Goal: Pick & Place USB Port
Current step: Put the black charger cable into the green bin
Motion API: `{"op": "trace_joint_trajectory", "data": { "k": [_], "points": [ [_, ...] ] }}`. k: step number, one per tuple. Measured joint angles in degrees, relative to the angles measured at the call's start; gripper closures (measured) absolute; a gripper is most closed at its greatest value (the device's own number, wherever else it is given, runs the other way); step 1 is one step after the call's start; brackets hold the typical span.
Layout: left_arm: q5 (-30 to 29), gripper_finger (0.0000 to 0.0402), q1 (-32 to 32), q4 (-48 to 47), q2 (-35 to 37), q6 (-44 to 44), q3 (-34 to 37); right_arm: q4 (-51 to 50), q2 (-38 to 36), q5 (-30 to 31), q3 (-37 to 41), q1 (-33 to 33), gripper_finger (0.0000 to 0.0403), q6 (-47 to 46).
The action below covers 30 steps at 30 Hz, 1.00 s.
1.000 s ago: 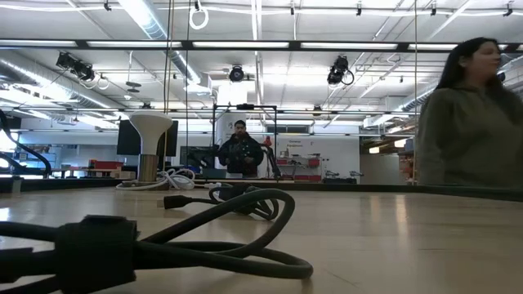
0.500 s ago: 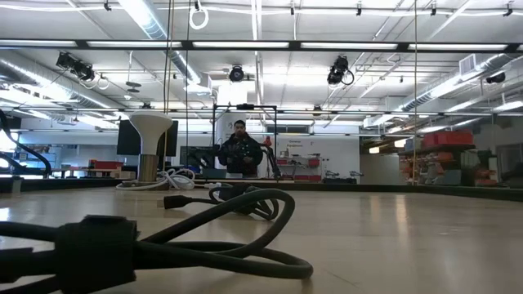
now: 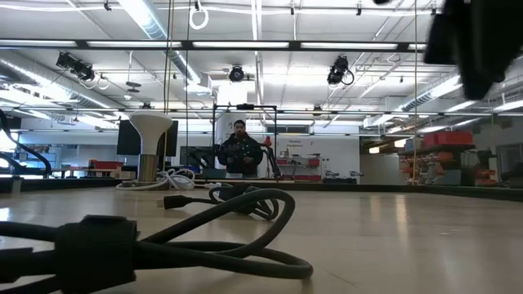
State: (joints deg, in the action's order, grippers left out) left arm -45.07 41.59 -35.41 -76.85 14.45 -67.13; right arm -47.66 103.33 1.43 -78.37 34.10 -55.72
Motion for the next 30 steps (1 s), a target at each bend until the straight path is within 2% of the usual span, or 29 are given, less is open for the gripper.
{"op": "trace_joint_trajectory", "data": {
  "k": [8, 14, 19, 22, 30],
  "points": [
    [7.0, 0.0349, -3.7, 4.4, -9.6, -9.4, 0.0, 11.5, 0.0, 1.3, 0.0, -2.7, 0.0292, 12.0],
    [15.1, 0.0349, -7.2, 10.4, -18.3, -17.6, 0.0, 12.8, 0.0, 1.4, 0.0, -3.6, 0.0292, 16.2],
    [16.8, 0.0346, -9.5, 14.6, -23.9, -21.0, 0.0, 12.9, 0.0, 4.1, 0.0, -3.7, 0.0292, 18.4],
    [17.3, 0.0331, -10.6, 14.9, -26.1, -21.6, 0.0, 12.9, 0.0, 4.8, 0.0, -3.7, 0.0292, 18.7],
    [18.4, 0.0255, -12.8, 16.8, -29.4, -21.6, 0.0, 12.9, 0.0, 5.2, 0.0, -3.7, 0.0292, 20.2]
  ]
}}
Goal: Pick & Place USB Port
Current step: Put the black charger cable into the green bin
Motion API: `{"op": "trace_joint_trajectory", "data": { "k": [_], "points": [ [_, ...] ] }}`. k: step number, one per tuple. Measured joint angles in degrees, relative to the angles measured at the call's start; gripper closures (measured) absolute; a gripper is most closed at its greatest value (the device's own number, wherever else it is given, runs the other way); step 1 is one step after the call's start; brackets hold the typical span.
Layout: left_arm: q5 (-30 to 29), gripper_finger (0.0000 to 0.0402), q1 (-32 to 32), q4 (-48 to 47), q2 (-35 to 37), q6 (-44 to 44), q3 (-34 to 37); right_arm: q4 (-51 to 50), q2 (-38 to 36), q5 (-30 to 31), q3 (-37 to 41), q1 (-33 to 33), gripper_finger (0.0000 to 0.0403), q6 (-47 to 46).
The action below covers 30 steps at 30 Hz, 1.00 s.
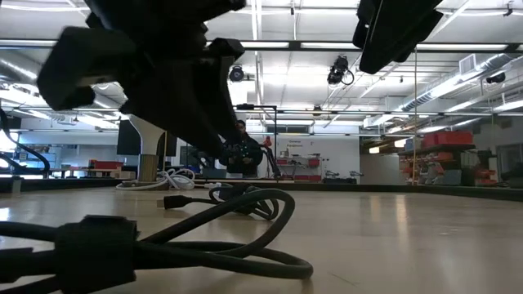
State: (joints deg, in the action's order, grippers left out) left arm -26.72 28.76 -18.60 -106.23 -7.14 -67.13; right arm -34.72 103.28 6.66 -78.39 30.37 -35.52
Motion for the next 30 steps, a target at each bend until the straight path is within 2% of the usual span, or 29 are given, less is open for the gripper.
{"op": "trace_joint_trajectory", "data": {
  "k": [8, 30],
  "points": [
    [1.3, 0.0219, -2.5, 2.0, -1.6, 0.3, 0.1, 0.1, 0.0, 0.0, 0.0, 0.0, 0.0292, 0.0],
    [5.7, 0.0218, -5.7, 5.3, -7.5, 2.1, -0.1, 0.3, 0.0, 0.4, 0.0, 0.0, 0.0292, 0.4]
  ]
}}
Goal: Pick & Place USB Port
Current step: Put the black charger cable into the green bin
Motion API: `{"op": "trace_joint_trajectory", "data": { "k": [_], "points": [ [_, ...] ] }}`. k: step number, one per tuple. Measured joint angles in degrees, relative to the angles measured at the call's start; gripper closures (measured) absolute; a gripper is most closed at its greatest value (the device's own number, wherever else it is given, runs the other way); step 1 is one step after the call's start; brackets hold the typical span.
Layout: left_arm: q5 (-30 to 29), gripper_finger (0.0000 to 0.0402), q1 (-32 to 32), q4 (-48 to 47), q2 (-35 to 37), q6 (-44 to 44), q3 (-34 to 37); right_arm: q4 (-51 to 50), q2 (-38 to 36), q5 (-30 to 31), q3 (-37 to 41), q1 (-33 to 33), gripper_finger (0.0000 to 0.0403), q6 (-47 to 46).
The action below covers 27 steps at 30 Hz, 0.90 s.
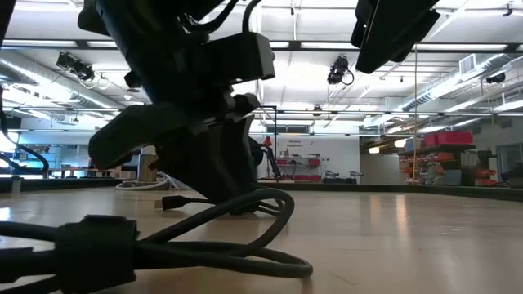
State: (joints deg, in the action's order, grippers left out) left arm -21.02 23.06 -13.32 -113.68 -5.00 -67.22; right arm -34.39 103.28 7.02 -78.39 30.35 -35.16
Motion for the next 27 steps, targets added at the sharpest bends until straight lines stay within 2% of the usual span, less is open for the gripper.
{"op": "trace_joint_trajectory", "data": {
  "k": [6, 8, 11, 12, 16, 19, 24, 27],
  "points": [
    [-0.2, 0.0232, -1.0, 0.0, -1.2, 0.3, -0.1, 0.1, 0.0, 0.0, 0.0, 0.0, 0.0292, -0.1],
    [0.7, 0.0270, -1.2, 0.0, -1.2, 0.7, -0.1, 0.1, 0.0, 0.0, 0.0, 0.0, 0.0292, -0.2],
    [-0.3, 0.0365, -1.1, 0.3, -1.3, 1.0, -0.1, 0.1, 0.0, 0.0, 0.0, 0.0, 0.0292, -0.2],
    [-0.3, 0.0376, -1.2, 0.3, -1.4, 1.1, -0.1, 0.0, 0.0, 0.0, 0.0, 0.0, 0.0292, -0.2],
    [-2.7, 0.0376, -0.2, -0.8, -1.2, 3.1, 0.0, 0.0, 0.0, 0.0, 0.0, 0.0, 0.0292, -0.1],
    [-3.1, 0.0376, 1.9, -6.6, 0.9, 7.4, 0.2, -0.2, 0.0, 0.0, 0.0, 0.0, 0.0292, 0.0],
    [-3.5, 0.0376, 8.4, -21.6, 7.4, 23.5, 0.3, -1.2, 0.0, 0.1, -0.1, 0.0, 0.0292, 0.3],
    [-4.7, 0.0376, 12.8, -27.3, 11.9, 34.5, 0.3, -1.8, 0.0, 1.0, -0.1, 0.0, 0.0292, 1.5]
  ]
}}
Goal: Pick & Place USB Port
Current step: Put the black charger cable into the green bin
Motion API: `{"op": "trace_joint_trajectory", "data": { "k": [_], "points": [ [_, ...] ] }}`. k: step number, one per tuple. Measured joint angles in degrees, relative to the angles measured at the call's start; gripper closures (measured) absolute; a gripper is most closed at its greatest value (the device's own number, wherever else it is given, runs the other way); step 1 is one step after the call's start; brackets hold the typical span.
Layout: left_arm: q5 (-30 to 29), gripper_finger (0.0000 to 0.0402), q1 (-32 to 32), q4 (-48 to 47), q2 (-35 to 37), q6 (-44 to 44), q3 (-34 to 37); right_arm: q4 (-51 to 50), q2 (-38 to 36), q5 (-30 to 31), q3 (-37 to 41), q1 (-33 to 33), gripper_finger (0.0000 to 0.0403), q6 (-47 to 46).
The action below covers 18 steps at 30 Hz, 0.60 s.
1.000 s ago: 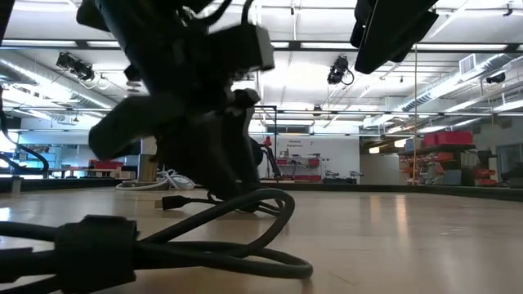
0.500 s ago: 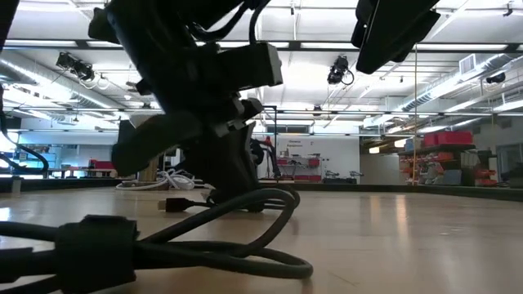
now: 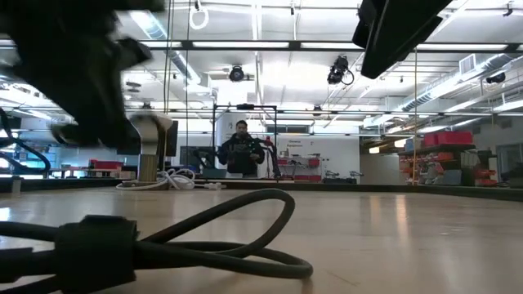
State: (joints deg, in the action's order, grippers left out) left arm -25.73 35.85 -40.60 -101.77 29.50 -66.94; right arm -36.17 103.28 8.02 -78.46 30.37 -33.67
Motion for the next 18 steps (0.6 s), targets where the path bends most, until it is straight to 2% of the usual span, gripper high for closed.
{"op": "trace_joint_trajectory", "data": {
  "k": [6, 11, 18],
  "points": [
    [-0.8, 0.0376, 7.8, -2.8, 7.3, 17.1, -0.1, -0.4, 0.0, 2.3, 0.0, 0.0, 0.0292, 1.4],
    [-0.7, 0.0376, 12.6, -7.0, 10.2, 29.3, -0.1, -0.7, 0.0, 3.1, 0.0, -0.2, 0.0292, 1.8],
    [6.2, 0.0376, 17.2, -15.0, 10.6, 50.3, -0.1, -0.8, 0.0, 3.1, 0.0, -1.7, 0.0292, 6.9]
  ]
}}
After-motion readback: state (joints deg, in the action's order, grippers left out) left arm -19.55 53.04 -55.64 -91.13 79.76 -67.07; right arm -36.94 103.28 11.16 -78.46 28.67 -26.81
